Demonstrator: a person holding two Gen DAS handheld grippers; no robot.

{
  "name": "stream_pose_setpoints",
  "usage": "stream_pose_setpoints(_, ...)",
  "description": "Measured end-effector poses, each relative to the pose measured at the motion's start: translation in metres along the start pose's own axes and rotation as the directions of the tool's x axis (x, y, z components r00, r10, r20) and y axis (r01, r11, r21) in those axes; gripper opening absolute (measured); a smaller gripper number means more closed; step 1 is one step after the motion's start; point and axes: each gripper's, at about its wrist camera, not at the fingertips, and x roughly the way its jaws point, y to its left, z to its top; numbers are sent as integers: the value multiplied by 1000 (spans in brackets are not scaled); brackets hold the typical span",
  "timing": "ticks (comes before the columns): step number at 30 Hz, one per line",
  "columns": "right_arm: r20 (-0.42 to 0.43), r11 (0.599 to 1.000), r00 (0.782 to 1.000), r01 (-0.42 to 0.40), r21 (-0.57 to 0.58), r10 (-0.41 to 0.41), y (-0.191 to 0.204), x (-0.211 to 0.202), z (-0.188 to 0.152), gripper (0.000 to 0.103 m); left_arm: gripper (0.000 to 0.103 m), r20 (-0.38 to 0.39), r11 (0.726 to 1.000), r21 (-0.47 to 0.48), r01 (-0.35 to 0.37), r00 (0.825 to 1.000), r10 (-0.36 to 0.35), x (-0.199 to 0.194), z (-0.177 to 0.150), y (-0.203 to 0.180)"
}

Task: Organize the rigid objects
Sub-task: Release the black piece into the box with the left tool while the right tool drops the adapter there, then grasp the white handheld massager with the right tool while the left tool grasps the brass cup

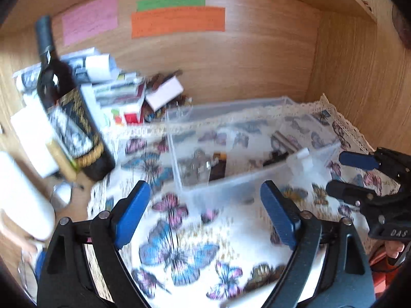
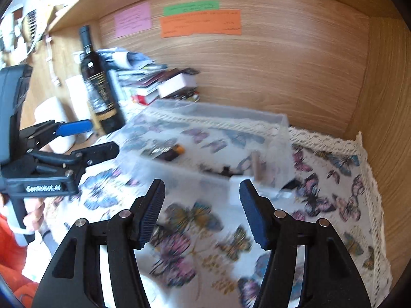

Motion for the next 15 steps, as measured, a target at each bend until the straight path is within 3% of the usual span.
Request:
stream_pose_setpoints(10, -91, 996, 992, -93, -2, 92, 31, 2, -45, 68, 88, -66, 1000, -27, 9, 998, -10, -11, -52, -4)
stream_pose_setpoints(15, -151, 990, 983, -121, -77, 108, 54, 12, -65, 71, 88, -86, 999, -47, -2, 996, -2, -14, -70, -1)
